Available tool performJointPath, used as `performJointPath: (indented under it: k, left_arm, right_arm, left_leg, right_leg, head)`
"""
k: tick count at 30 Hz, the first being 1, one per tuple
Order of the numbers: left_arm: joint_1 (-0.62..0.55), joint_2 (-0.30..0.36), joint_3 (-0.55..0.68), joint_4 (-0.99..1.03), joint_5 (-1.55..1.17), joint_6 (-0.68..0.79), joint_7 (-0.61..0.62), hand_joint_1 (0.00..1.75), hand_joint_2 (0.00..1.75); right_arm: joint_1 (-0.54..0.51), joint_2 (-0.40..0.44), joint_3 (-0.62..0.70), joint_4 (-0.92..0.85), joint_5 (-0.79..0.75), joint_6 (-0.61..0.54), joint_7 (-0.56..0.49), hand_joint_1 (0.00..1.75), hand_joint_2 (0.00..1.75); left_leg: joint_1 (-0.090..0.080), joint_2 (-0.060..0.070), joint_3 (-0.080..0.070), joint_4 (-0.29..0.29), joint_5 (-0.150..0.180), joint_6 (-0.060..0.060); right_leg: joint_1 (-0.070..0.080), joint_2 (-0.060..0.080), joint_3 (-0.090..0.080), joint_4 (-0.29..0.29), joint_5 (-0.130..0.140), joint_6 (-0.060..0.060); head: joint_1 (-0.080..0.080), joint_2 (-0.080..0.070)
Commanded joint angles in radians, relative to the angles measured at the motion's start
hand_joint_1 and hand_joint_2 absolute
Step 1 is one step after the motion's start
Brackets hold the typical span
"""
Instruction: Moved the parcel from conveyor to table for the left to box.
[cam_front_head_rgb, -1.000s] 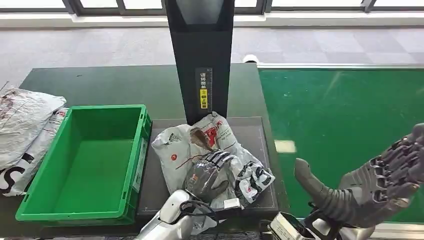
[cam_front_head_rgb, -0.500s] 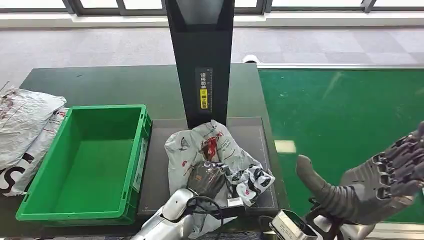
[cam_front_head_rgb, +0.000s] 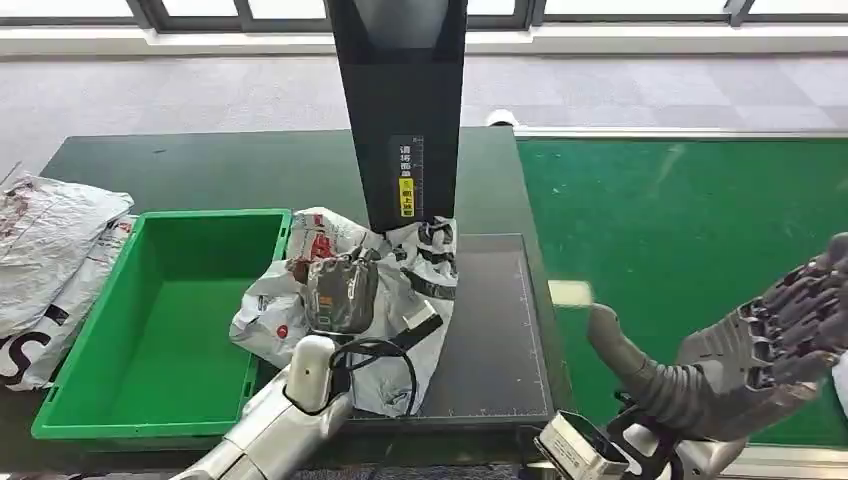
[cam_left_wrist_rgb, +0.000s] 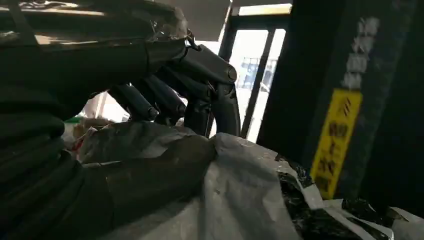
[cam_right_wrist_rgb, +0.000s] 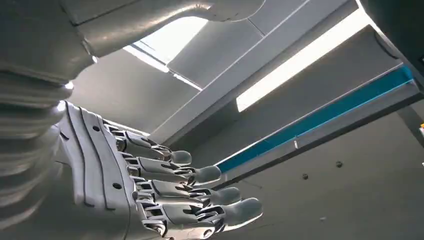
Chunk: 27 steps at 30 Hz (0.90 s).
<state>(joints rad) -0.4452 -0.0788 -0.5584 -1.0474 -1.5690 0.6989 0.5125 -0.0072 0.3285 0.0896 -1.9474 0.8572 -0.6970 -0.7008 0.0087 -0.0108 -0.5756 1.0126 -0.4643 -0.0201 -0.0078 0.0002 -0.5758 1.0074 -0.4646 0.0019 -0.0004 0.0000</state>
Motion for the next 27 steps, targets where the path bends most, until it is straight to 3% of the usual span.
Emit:
performJointPath:
  k: [1, 27]
  left_arm:
    - [-0.092, 0.341, -0.131, -0.446, -0.002, -0.001, 0.087, 1.75, 1.75]
    - [-0.092, 0.341, -0.131, -0.446, -0.002, -0.001, 0.087, 1.75, 1.75]
  right_arm:
    - [-0.062, 0.021, 0.013, 0.061, -0.001, -0.001, 0.003, 0.0, 1.75]
    - [-0.062, 0.021, 0.013, 0.061, -0.001, -0.001, 0.003, 0.0, 1.75]
  left_leg:
    - [0.001, 0.007, -0.003, 0.001, 0.0, -0.001]
    - [0.001, 0.003, -0.001, 0.0, 0.001, 0.0]
  right_leg:
    - [0.002, 0.006, -0.006, 0.002, 0.002, -0.002]
    - [0.001, 0.003, -0.004, 0.0, 0.002, -0.002]
  head:
    - [0.0, 0.0]
    - [0.0, 0.0]
